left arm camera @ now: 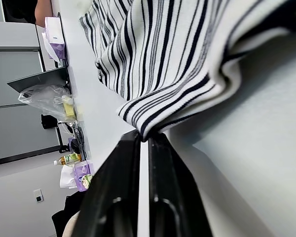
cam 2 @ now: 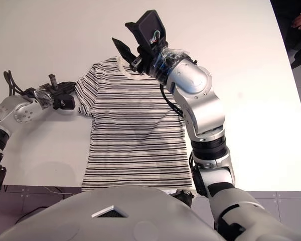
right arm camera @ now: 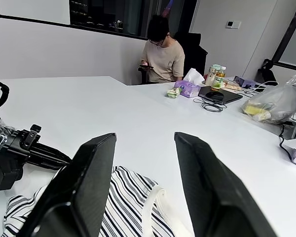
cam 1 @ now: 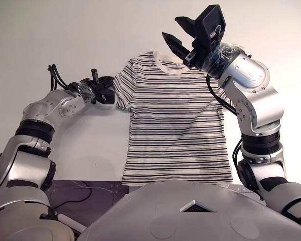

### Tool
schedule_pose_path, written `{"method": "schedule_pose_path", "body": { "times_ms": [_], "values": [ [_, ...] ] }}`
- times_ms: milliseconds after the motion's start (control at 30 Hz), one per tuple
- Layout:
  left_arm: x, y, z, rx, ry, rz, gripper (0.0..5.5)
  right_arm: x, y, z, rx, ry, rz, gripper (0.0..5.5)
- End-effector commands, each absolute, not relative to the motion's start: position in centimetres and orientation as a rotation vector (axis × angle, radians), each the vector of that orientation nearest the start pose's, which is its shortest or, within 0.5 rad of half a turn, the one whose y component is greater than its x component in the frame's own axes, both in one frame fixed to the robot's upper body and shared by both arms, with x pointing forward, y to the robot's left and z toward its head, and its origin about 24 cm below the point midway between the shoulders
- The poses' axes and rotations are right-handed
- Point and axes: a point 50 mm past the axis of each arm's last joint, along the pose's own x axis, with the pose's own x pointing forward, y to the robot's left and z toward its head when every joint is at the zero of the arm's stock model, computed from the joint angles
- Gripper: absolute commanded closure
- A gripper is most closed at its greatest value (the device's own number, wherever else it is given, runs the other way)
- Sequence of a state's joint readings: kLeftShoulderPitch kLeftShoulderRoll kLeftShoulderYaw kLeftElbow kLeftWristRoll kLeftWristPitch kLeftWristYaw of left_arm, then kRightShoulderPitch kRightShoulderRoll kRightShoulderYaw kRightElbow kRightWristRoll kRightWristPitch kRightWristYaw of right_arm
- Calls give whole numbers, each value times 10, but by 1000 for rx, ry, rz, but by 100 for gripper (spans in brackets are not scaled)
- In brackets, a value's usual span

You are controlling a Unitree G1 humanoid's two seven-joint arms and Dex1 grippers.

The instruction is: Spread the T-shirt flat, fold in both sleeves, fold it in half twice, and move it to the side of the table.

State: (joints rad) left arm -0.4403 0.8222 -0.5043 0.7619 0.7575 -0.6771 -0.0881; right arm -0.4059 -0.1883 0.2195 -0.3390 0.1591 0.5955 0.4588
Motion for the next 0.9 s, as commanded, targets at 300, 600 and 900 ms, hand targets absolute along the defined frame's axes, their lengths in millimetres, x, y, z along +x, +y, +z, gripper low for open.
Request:
{"method": "schedule_pose_path", "body": {
  "times_ms": [300, 600, 900],
  "values": [
    [264, 211, 28, 1232, -164, -701, 538, 290, -85, 153, -184, -51, 744, 333],
    [266, 170, 36, 968, -186, -672, 538, 292, -85, 150, -189, -42, 744, 333],
    [259, 165, 25, 861, -42, -702, 450, 314, -126, 148, -318, -62, 533, 333]
  ]
}}
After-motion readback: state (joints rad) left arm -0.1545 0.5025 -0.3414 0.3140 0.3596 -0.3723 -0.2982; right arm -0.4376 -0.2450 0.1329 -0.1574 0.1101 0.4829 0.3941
